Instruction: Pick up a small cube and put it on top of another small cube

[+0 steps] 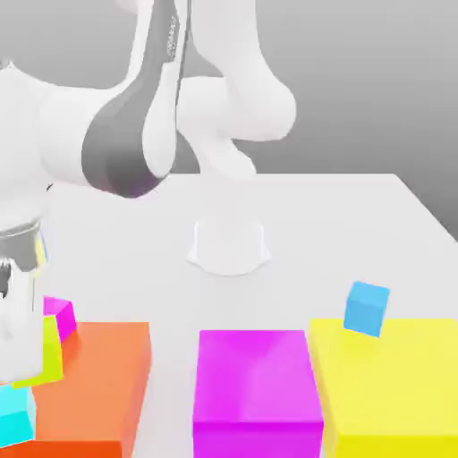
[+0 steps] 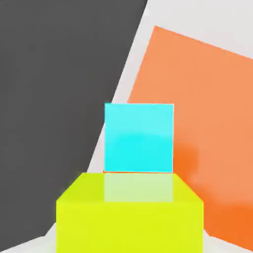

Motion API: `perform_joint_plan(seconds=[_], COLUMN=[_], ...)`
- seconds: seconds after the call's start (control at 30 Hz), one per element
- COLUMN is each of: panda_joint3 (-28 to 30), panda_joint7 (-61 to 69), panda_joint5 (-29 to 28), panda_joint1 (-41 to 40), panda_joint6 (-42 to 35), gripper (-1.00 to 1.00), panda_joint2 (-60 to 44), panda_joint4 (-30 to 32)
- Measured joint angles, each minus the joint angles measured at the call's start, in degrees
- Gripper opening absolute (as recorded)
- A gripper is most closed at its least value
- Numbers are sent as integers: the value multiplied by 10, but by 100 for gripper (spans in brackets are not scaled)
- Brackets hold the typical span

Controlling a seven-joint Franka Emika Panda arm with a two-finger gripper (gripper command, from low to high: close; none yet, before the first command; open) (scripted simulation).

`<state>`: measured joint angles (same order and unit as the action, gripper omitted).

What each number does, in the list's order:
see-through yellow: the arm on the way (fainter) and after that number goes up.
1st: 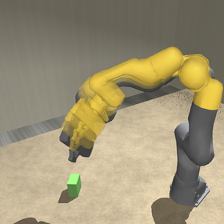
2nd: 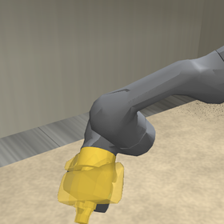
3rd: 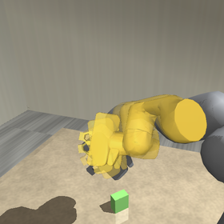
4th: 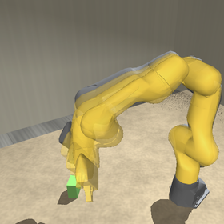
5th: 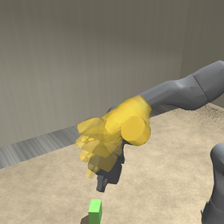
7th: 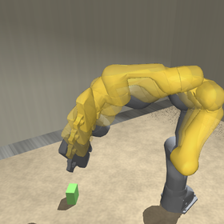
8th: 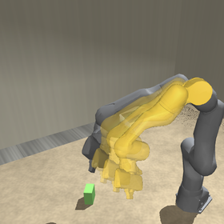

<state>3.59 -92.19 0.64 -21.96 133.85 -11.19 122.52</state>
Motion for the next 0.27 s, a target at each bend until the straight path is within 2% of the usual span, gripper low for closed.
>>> perform_joint_plan(seconds=[0.13, 0.17, 0.27], panda_joint3=[4, 4, 4], panda_joint7=[-19, -18, -18], panda_joint5=[12, 14, 14], panda_joint1=[-4, -4, -4], panda_joint6=[48, 61, 61], gripper=[-100, 100, 100], panda_joint2=[-49, -60, -60], panda_joint4=[0, 3, 3])
